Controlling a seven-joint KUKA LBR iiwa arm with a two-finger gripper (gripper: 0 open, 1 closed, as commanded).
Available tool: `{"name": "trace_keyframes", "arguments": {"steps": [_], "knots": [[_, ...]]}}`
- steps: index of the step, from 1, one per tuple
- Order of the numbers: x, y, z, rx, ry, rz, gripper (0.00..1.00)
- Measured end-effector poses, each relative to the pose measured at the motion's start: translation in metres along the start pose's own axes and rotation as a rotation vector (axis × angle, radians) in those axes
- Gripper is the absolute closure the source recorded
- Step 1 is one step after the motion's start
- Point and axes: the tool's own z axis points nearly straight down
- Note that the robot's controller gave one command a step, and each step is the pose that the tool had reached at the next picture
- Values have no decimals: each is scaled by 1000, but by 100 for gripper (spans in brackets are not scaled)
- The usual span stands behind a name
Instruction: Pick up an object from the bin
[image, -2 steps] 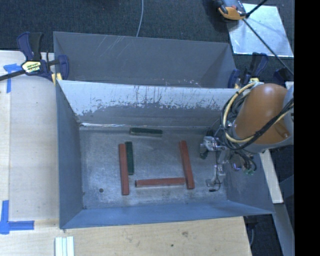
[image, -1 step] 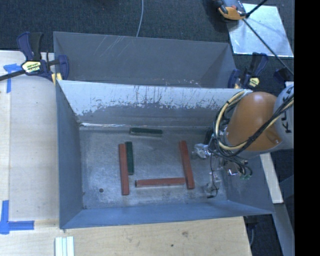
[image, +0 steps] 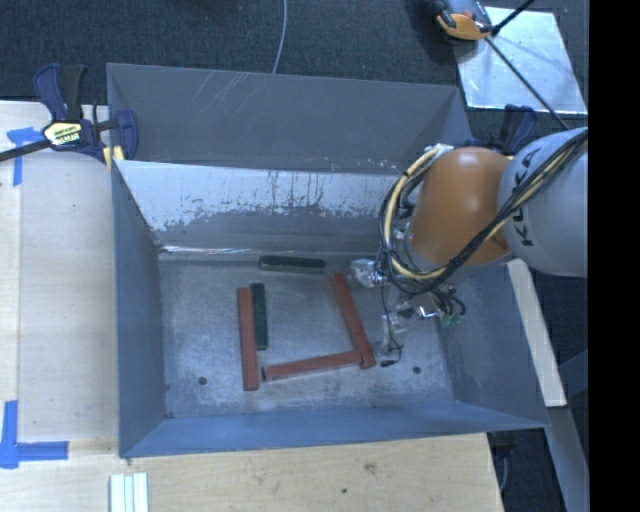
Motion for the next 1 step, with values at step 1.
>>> {"name": "trace_keyframes", "arguments": {"steps": [1], "knots": [[17, 38, -2, -2, -4, -4, 0]]}}
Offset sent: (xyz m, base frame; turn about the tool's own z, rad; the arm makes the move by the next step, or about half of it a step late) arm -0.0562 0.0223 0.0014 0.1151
